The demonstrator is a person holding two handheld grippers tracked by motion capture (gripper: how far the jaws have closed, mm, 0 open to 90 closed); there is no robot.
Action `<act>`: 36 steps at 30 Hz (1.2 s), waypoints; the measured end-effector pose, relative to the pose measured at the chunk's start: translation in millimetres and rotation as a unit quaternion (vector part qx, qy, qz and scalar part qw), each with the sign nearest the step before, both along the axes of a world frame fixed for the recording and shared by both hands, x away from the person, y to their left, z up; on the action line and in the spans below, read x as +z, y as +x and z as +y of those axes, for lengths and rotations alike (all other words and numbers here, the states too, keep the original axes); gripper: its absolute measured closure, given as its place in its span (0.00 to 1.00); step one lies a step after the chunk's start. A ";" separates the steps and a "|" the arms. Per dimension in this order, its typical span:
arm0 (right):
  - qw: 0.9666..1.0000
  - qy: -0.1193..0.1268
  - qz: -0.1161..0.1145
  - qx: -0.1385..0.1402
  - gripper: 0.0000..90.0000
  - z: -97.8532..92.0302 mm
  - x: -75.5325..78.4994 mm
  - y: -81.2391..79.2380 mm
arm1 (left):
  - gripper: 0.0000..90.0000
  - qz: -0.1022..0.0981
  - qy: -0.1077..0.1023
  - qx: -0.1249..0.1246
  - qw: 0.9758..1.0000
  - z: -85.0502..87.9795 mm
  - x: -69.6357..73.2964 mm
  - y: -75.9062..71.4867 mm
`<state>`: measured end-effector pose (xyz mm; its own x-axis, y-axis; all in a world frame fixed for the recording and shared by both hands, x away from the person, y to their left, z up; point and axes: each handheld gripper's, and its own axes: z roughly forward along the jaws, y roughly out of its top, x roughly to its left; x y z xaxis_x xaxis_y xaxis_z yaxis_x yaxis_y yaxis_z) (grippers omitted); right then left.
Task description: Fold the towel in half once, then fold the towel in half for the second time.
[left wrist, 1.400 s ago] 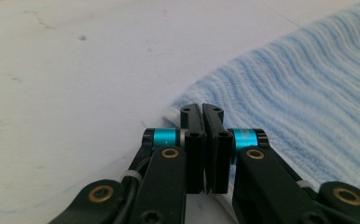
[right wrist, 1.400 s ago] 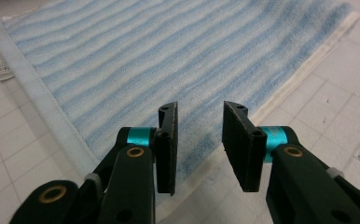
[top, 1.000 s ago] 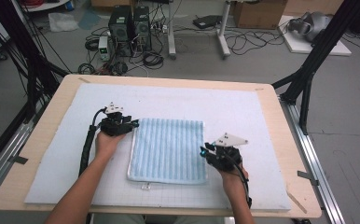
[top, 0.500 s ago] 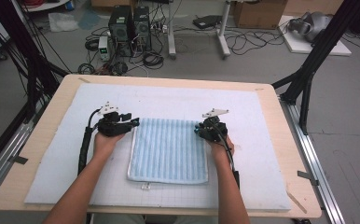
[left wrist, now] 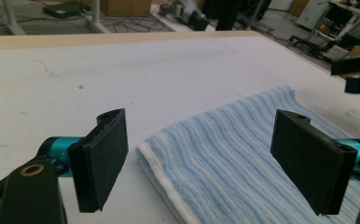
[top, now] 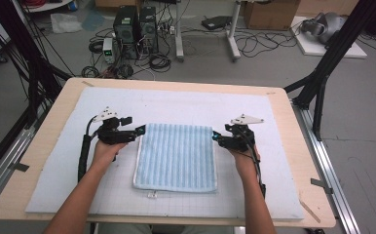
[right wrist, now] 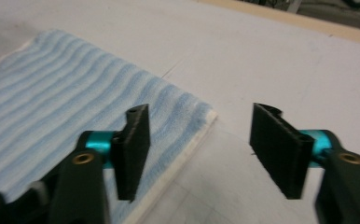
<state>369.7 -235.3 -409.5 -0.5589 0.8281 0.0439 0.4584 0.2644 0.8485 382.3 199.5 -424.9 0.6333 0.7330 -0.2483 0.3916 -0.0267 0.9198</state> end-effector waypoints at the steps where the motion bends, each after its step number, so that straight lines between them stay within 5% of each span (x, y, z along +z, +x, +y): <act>1: 1.000 -0.007 -0.005 -0.007 0.28 -3.4 3.2 -4.4 | 0.21 -0.004 -0.004 0.000 1.000 1.7 0.3 -2.9; 5: 0.999 -0.034 -0.026 -0.005 0.12 -14.6 13.0 -17.0 | 0.21 -0.012 -0.007 0.000 1.000 7.3 3.8 -12.7; 12: 0.999 -0.020 -0.030 0.007 0.12 -25.9 14.8 -27.9 | 0.20 -0.055 -0.004 -0.006 0.998 11.2 13.5 -21.6; 20: 0.999 -0.003 -0.040 0.015 0.12 -29.4 18.5 -34.9 | 0.20 -0.036 -0.003 -0.012 0.999 10.2 19.1 -26.6; 36: 0.999 -0.001 -0.038 0.019 0.12 -30.4 19.7 -36.7 | 0.20 -0.030 -0.011 -0.009 0.999 12.0 26.2 -17.5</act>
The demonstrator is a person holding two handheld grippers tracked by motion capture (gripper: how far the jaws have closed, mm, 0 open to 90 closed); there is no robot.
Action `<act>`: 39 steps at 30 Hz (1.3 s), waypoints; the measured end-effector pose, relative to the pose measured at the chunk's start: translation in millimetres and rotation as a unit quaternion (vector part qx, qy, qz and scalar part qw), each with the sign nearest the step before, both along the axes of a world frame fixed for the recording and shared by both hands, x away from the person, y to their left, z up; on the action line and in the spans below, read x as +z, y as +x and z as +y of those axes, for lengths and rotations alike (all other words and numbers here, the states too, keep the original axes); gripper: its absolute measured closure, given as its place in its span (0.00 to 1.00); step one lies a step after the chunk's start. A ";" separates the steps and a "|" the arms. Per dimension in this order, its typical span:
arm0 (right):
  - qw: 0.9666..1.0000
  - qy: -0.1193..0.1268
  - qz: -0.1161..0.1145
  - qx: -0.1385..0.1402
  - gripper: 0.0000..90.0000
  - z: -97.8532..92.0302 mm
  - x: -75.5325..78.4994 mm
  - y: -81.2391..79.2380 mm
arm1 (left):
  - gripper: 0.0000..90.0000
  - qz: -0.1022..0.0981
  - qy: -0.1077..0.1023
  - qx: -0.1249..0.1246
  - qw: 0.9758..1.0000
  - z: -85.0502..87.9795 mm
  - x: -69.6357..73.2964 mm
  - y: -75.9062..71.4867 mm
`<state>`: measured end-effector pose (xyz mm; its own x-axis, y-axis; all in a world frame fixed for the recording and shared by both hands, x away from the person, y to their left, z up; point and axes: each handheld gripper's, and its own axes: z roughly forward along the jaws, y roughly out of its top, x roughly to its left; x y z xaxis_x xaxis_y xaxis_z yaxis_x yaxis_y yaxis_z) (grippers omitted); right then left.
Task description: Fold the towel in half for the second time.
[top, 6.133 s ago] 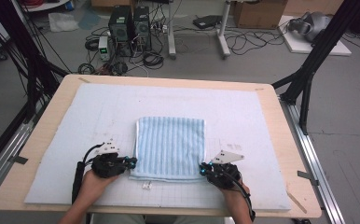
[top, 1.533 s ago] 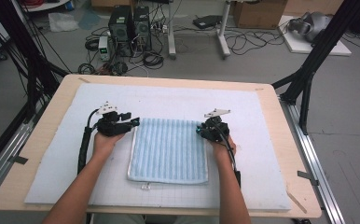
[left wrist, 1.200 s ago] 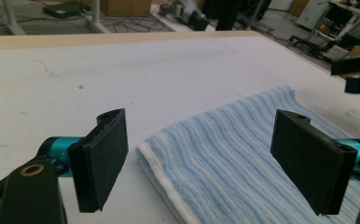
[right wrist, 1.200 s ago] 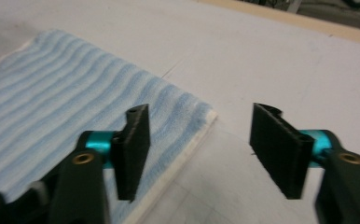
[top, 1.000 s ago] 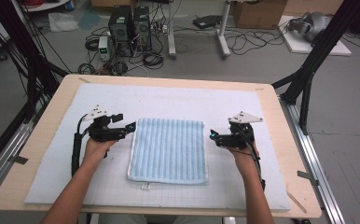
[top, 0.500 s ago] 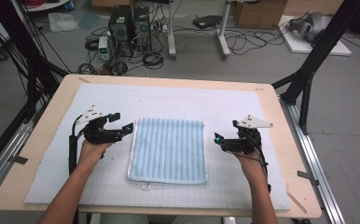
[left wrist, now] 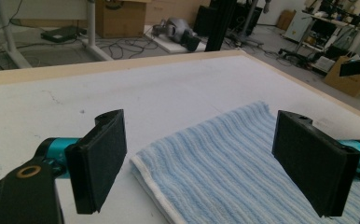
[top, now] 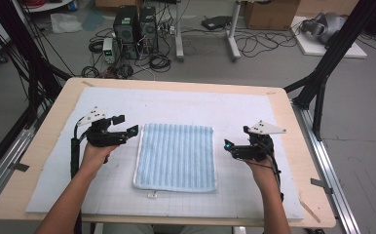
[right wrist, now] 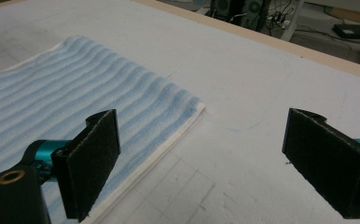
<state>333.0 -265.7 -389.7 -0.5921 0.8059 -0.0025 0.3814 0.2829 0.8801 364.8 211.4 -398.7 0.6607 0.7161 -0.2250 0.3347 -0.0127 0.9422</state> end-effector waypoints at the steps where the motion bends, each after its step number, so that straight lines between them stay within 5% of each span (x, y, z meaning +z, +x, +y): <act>1: 1.000 0.000 0.000 0.002 0.12 0.5 -0.1 0.0 | 0.20 0.000 0.000 -0.001 1.000 0.0 0.3 1.6; 8: 1.000 0.001 0.003 0.007 0.12 3.5 -0.3 -0.8 | 0.25 0.024 0.032 0.008 0.999 -5.1 -0.8 24.2; 13: 1.000 -0.002 0.004 0.013 0.12 6.6 -0.7 -1.8 | 0.31 0.058 0.065 0.027 0.996 -11.8 -9.3 45.5; 17: 1.000 -0.003 0.005 0.013 0.12 7.4 -0.4 -3.1 | 0.35 0.067 0.070 0.031 0.995 -15.7 -19.6 54.2; 30: 1.000 -0.010 0.021 0.019 0.12 13.0 -8.0 -1.5 | 0.53 0.117 0.124 0.041 0.984 -29.6 -52.4 71.8; 36: 0.999 -0.009 0.026 0.016 0.12 14.0 -8.4 0.4 | 0.65 0.106 0.174 0.031 0.978 -40.3 -52.7 71.0; 39: 0.999 -0.011 0.026 0.017 0.12 15.7 -8.9 2.4 | 0.73 0.102 0.175 0.023 0.979 -41.2 -52.8 70.2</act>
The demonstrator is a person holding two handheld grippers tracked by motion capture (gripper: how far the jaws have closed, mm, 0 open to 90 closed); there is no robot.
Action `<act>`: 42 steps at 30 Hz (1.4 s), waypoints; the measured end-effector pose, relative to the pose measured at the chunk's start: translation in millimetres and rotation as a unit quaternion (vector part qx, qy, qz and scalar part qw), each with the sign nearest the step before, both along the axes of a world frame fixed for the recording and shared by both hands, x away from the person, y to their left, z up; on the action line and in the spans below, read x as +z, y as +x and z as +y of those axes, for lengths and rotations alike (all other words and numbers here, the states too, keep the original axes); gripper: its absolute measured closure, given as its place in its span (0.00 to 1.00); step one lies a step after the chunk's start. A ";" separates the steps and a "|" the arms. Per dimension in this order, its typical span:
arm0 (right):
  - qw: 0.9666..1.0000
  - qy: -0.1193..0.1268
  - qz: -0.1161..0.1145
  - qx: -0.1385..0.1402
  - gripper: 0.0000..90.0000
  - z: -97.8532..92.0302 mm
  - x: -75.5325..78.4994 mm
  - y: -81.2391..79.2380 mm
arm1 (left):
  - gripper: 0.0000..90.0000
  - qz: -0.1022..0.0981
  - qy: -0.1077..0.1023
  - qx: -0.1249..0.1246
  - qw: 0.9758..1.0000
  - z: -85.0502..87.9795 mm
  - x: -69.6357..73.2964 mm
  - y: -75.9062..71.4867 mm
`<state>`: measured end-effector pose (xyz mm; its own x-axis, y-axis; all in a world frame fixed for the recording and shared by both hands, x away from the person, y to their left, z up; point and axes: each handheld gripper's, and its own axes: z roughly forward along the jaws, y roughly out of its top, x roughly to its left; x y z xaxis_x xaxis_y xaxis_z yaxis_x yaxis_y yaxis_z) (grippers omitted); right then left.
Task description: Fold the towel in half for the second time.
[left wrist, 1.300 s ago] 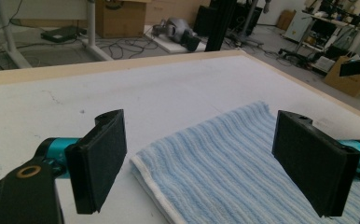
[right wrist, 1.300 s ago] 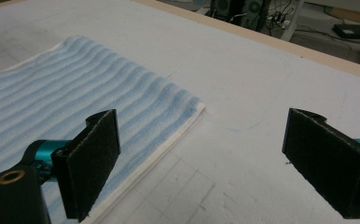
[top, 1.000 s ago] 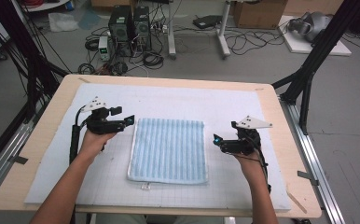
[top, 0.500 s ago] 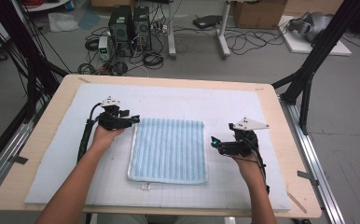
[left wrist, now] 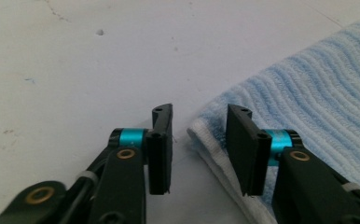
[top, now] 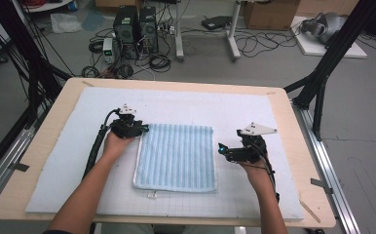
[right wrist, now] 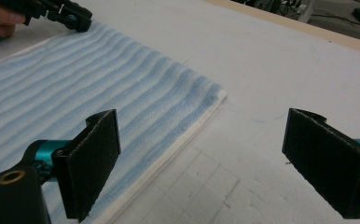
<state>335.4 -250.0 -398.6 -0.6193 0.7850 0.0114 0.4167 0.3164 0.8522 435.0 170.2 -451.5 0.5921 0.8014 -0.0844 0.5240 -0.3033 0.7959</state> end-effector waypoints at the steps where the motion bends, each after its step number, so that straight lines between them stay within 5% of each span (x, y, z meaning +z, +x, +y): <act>1: 1.000 -0.002 0.002 0.001 0.12 1.1 -0.2 0.9 | 0.80 -0.002 0.001 -0.010 1.000 -0.8 0.0 -0.5; 4: 1.000 -0.006 0.005 0.001 0.12 5.8 -1.5 5.7 | 0.93 -0.014 0.016 -0.026 0.999 -4.5 0.2 -3.0; 16: 0.998 -0.016 0.053 -0.001 0.12 27.5 -8.9 57.0 | 0.96 -0.011 0.009 -0.031 0.999 -2.7 -0.3 -2.5; 23: 0.997 -0.017 0.075 -0.013 0.32 33.2 -20.2 82.7 | 0.96 -0.009 0.000 -0.034 0.999 -1.5 -0.4 -2.4; 31: 0.993 -0.056 0.103 0.010 0.55 55.0 -36.3 101.8 | 0.97 -0.006 -0.008 -0.036 0.999 -0.8 -0.5 -2.4; 38: 0.990 -0.077 0.112 0.027 0.92 63.0 -38.3 103.6 | 0.97 -0.002 -0.015 -0.039 0.999 1.1 -0.2 -1.5; 42: 0.990 -0.079 0.112 0.024 0.96 62.3 -36.7 103.0 | 0.97 0.006 -0.044 -0.030 0.999 5.6 0.2 0.1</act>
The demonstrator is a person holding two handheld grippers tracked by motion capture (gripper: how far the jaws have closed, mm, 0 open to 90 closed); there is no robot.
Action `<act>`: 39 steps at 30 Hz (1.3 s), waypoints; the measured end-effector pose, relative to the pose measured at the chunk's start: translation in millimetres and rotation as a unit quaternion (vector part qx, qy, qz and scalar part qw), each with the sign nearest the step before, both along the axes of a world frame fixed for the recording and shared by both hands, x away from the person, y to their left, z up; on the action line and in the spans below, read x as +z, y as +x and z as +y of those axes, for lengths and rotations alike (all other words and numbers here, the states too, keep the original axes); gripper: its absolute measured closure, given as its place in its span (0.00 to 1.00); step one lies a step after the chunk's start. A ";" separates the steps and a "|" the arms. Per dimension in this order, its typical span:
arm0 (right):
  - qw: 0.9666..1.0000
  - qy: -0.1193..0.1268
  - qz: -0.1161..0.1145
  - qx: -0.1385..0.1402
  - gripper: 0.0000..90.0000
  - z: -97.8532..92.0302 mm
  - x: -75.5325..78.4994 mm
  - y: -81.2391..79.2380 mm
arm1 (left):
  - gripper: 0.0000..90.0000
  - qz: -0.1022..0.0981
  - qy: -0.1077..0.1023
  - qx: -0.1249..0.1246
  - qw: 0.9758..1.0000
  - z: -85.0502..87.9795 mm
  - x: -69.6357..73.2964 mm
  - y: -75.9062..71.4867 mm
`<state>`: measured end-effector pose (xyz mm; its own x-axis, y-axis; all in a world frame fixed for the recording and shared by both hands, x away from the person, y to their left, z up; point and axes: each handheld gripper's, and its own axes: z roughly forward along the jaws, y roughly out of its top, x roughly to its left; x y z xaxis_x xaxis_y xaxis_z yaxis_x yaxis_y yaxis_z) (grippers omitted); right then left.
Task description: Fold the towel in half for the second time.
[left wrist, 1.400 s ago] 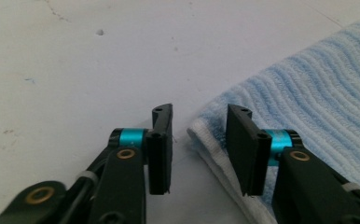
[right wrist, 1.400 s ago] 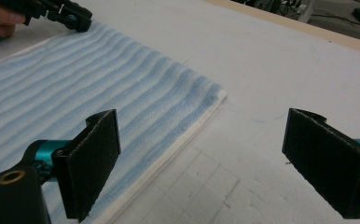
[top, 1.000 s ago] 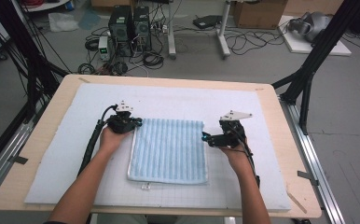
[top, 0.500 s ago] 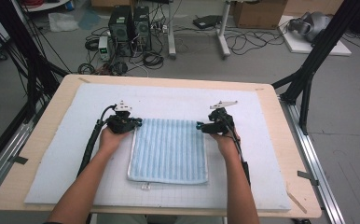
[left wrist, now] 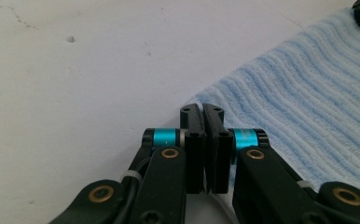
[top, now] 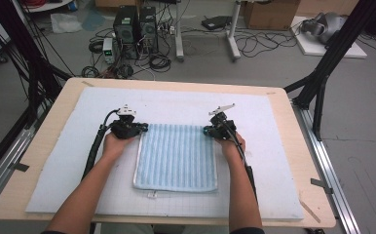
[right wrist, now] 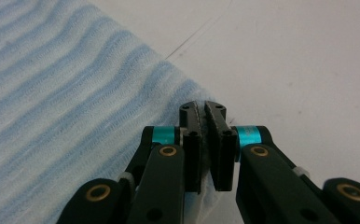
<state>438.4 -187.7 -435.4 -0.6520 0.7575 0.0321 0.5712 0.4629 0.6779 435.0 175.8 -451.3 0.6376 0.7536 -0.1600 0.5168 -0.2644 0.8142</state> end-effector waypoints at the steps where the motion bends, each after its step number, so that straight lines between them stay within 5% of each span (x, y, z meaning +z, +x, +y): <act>1: 1.000 0.001 -0.005 -0.002 0.96 -0.8 0.9 0.0 | 0.97 -0.001 -0.006 0.002 1.000 1.6 0.9 0.7; 7: 0.998 0.001 -0.054 -0.011 0.96 -2.2 15.5 1.4 | 0.97 -0.039 -0.048 0.011 0.998 5.5 15.0 2.5; 12: 0.995 0.021 -0.091 -0.023 0.96 -4.5 25.8 1.1 | 0.97 -0.047 -0.075 0.012 0.996 10.2 18.8 6.3; 18: 0.994 0.038 -0.096 -0.019 0.96 -8.0 28.1 -5.6 | 0.97 -0.045 -0.087 -0.001 0.995 13.2 22.4 1.9; 26: 0.992 0.063 -0.106 -0.003 0.96 -15.5 37.9 -25.0 | 0.97 -0.067 -0.110 -0.016 0.992 16.0 31.5 -21.8; 39: 0.989 0.084 -0.117 0.032 0.96 -24.1 42.1 -67.1 | 0.97 -0.082 -0.112 -0.041 0.989 18.4 33.5 -66.2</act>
